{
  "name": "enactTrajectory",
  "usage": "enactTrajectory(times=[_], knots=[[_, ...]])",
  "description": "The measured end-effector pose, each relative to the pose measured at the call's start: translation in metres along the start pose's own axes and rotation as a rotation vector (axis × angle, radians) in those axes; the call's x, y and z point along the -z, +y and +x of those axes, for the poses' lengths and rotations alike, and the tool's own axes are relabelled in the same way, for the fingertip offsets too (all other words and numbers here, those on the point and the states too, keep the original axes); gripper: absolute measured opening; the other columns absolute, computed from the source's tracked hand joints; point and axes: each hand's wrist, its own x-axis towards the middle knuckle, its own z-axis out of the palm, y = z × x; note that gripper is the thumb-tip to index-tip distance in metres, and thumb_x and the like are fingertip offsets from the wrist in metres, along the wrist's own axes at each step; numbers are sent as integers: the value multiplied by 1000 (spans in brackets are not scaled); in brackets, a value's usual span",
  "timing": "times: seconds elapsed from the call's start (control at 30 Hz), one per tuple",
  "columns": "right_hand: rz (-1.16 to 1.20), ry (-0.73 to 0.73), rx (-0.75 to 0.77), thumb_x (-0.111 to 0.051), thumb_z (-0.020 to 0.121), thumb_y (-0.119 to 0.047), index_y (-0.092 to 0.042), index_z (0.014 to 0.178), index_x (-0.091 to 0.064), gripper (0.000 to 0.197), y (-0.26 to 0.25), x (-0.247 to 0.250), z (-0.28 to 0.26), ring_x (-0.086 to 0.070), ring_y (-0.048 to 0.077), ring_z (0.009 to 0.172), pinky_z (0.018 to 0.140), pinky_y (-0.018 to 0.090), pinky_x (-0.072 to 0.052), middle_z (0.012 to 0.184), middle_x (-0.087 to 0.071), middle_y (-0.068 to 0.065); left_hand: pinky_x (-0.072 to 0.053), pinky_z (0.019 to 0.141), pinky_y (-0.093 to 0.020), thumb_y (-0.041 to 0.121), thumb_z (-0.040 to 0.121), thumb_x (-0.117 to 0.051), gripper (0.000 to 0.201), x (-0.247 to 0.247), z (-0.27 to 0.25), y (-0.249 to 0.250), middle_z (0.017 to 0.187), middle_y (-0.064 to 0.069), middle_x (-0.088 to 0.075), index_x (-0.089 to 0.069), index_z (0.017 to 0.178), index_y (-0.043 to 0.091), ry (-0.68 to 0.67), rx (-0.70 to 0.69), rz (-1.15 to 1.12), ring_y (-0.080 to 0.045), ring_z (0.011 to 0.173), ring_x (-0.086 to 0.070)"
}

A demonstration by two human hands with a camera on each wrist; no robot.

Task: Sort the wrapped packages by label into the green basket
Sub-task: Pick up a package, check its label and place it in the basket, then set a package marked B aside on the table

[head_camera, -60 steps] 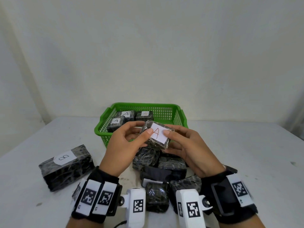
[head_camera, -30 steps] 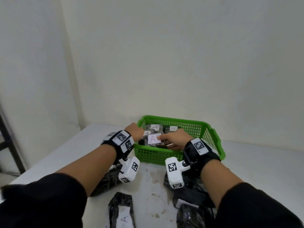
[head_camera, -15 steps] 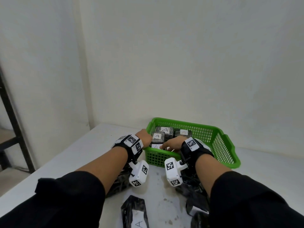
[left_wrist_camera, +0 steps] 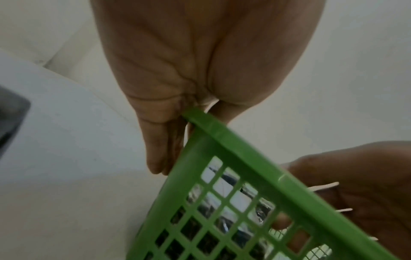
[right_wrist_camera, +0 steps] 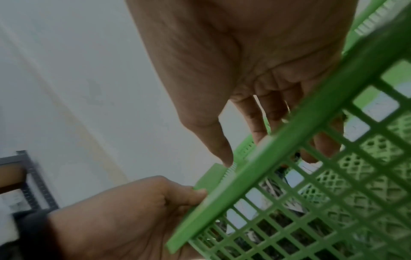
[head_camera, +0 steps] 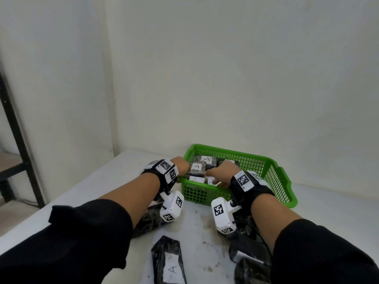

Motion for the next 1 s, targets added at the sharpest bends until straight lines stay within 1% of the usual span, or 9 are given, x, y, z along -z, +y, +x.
enactTrajectory(times=[0.1,0.2,0.33,0.4,0.47,0.53,0.73,0.83,1.0], knots=[[8,101,144,-74,89,-39,4,110,-74,48,-3,7,-14,-67,25,83,80,38,-56,97,-75,12,-48,96,-35,16,102,-51,37,6,1,-3,97,-10,-54,-56,132,-6,35,-3,-50,-26,99,-53],[31,131,262,-74,90,-42,-12,122,-69,44,-8,11,-39,-64,22,112,91,33,-48,122,-67,5,-55,90,-38,25,98,-59,29,18,-7,-6,96,-9,-61,-61,116,2,13,-3,-58,-26,93,-60],[141,118,357,-76,90,-40,-22,122,-63,38,-15,10,-71,-66,8,90,68,17,-47,108,-70,-3,-51,70,-30,28,97,-60,38,36,-29,-11,121,-15,-68,-66,120,-2,53,-63,60,-24,92,-60],[175,126,405,-77,88,-41,-24,122,-64,40,-16,5,-82,-67,9,97,76,22,-51,107,-70,-6,-51,84,-34,33,98,-58,46,42,-42,-15,134,-17,-62,-62,128,-2,43,-86,149,-27,101,-60],[189,106,441,-78,88,-42,-27,123,-63,41,-18,-2,-94,-66,6,98,80,23,-51,107,-69,-9,-44,106,-36,37,100,-55,53,48,-56,-22,145,-13,-54,-55,139,2,42,-112,226,-28,126,-54],[174,76,475,-78,87,-42,-29,126,-63,44,-19,-10,-104,-65,4,100,81,21,-50,111,-69,-12,-35,115,-37,40,101,-52,56,53,-70,-30,151,-10,-49,-49,144,5,38,-124,272,-26,138,-46],[-14,-61,555,-76,89,-47,-29,150,-48,70,-23,-40,-118,-55,11,132,108,30,-45,144,-59,-11,-31,119,-35,56,94,-56,79,57,-104,-71,155,-1,-45,-32,155,13,-1,-119,326,-20,142,-42],[-109,-144,567,-75,91,-44,-28,157,-39,77,-26,-50,-116,-45,15,144,108,27,-38,157,-47,-8,-30,119,-32,64,90,-57,90,53,-121,-90,156,3,-42,-25,157,14,-27,-122,373,-17,143,-41],[-246,-232,570,-77,91,-38,-22,162,-29,87,-36,-66,-106,-35,22,151,119,34,-32,166,-35,1,-26,120,-30,66,81,-66,103,42,-135,-116,161,4,-34,-21,159,16,-65,-100,404,-16,147,-33]])
